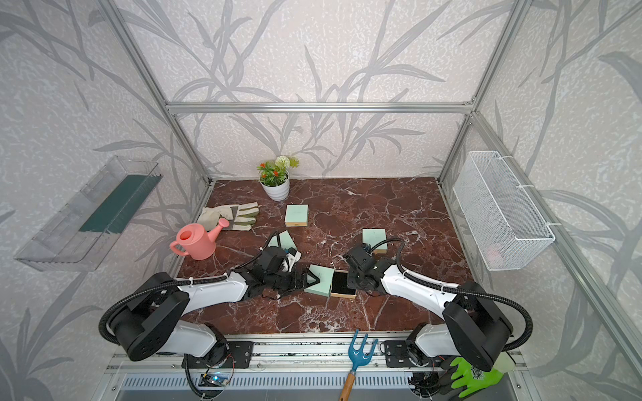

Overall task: Take out the earrings from the drawer-style jewelry box
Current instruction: Close the drawer of the jewelry box.

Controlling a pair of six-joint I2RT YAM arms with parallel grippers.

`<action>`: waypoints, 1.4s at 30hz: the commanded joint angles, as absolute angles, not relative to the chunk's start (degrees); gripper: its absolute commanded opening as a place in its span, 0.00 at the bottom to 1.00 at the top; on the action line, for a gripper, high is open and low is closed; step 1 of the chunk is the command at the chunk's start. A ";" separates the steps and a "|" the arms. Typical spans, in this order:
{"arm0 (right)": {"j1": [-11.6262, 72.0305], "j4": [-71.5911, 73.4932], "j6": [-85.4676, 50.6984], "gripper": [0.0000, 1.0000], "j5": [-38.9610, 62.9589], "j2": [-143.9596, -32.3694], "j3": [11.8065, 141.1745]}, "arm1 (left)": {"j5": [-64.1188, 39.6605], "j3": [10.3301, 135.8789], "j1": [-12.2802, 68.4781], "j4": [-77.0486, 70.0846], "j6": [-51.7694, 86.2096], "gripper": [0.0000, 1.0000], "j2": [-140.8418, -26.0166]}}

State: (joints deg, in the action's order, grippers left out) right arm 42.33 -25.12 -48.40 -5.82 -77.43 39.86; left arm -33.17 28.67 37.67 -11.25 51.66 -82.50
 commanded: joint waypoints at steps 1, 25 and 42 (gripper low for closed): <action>42.63 -25.09 -49.25 0.00 -6.97 -77.79 40.86 | -34.06 28.65 37.99 -12.48 52.10 0.90 -83.14; 45.26 -25.07 -46.79 0.00 -7.52 -83.23 46.74 | -33.76 30.78 39.90 -13.58 52.49 0.90 -85.08; 41.58 -23.92 -41.32 0.31 -8.06 -65.29 38.57 | -31.77 29.66 36.61 -8.08 53.01 0.90 -76.80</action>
State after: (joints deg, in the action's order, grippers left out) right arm 43.83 -21.61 -42.72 -6.98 -67.48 40.77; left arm -31.44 29.61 37.69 -9.43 52.58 -78.85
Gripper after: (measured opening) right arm 0.357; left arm 0.896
